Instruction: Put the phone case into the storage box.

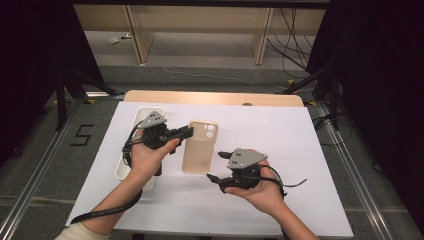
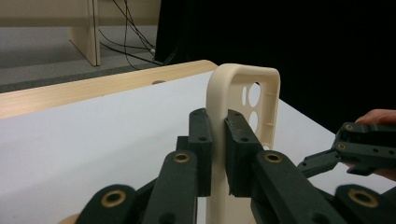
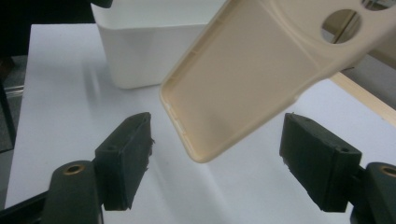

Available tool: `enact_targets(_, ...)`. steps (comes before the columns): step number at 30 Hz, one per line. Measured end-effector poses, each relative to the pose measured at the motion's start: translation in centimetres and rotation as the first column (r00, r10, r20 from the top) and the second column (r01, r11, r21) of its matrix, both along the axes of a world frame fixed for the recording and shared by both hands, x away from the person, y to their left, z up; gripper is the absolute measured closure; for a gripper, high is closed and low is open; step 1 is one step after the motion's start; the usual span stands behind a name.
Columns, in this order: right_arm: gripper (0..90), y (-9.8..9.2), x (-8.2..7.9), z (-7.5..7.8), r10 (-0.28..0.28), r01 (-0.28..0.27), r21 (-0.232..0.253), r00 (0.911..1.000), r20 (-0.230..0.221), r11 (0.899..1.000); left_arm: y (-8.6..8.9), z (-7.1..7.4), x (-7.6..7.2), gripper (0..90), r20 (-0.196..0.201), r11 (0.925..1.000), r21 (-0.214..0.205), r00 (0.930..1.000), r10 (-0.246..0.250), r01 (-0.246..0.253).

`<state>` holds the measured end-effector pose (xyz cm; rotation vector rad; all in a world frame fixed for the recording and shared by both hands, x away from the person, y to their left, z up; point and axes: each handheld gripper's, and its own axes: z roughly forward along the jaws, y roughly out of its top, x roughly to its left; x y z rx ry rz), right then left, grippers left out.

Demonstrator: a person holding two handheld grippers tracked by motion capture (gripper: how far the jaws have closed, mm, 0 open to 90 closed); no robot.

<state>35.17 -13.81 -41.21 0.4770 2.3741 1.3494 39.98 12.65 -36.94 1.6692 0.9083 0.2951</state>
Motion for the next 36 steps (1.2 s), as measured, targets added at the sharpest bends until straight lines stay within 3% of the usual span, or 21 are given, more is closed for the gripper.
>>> enact_targets(20,23.7,-2.3,0.0,0.1,-0.083,0.082,0.084,0.9965,0.005,0.993,0.5,0.4,-0.1,82.2,0.021,0.9998,0.003,0.9996,0.020,-0.020)
enact_targets(36,22.6,-4.7,-0.1,0.5,-0.136,0.135,0.119,0.9907,0.001,0.984,1.0,0.8,-0.1,82.3,0.035,0.9995,0.007,0.9989,0.030,-0.030)
